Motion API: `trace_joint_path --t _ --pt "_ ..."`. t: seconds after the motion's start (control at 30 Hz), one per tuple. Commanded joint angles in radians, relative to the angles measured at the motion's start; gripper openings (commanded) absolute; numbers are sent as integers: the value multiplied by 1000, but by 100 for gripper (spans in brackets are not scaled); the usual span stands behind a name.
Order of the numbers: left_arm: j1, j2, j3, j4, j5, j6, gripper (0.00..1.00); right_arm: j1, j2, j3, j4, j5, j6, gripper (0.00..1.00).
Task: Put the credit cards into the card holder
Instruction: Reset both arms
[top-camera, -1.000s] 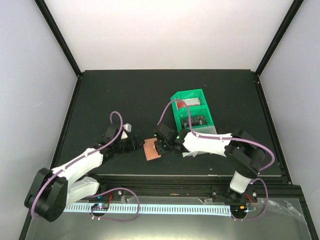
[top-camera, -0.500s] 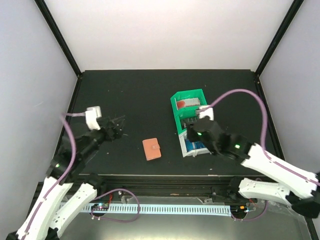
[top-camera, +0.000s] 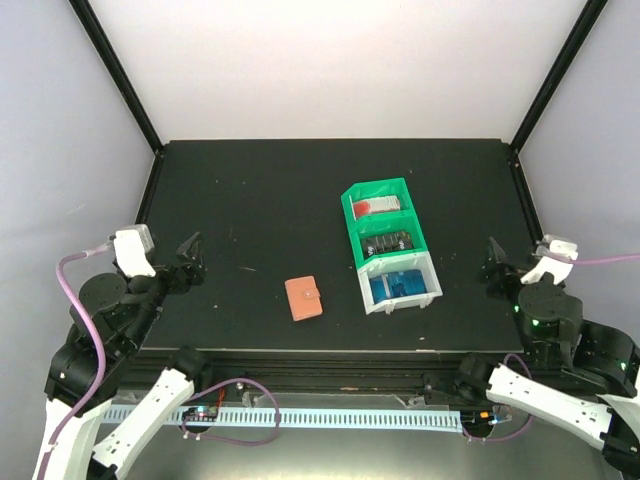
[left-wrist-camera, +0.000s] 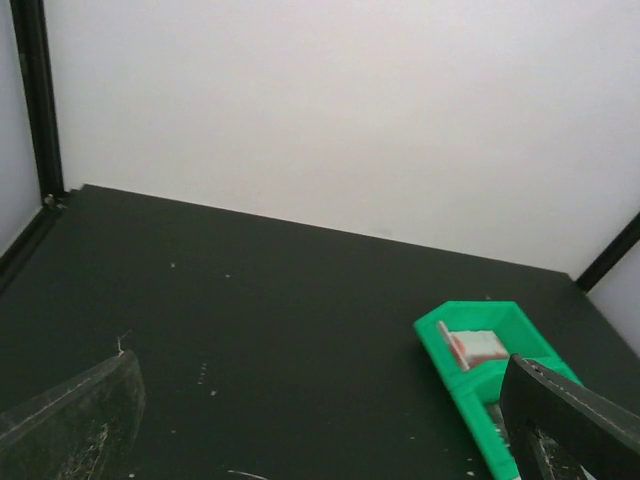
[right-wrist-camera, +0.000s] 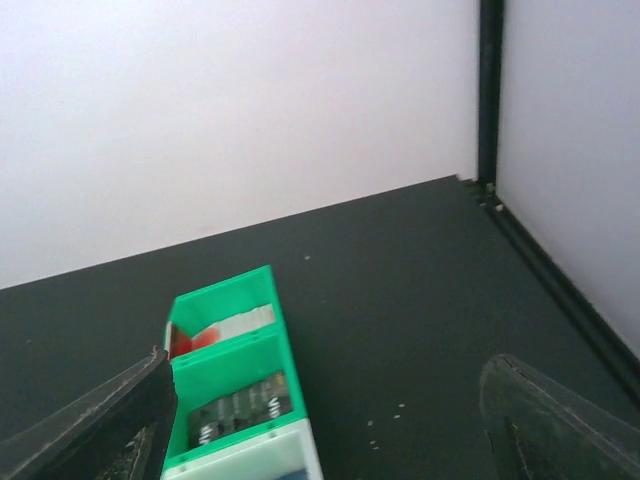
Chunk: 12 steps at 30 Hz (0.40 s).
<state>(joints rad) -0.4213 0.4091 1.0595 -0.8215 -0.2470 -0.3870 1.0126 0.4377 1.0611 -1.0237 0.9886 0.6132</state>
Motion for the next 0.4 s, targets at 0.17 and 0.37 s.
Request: trace_joint_path --t 0.17,0.37 --pt "-3 -13 -19 1 -62 78 99 -3 -82 -7 -124 131 83 86" --pt "-4 -18 -29 4 -81 73 99 -3 -102 -23 -120 122 99 87"
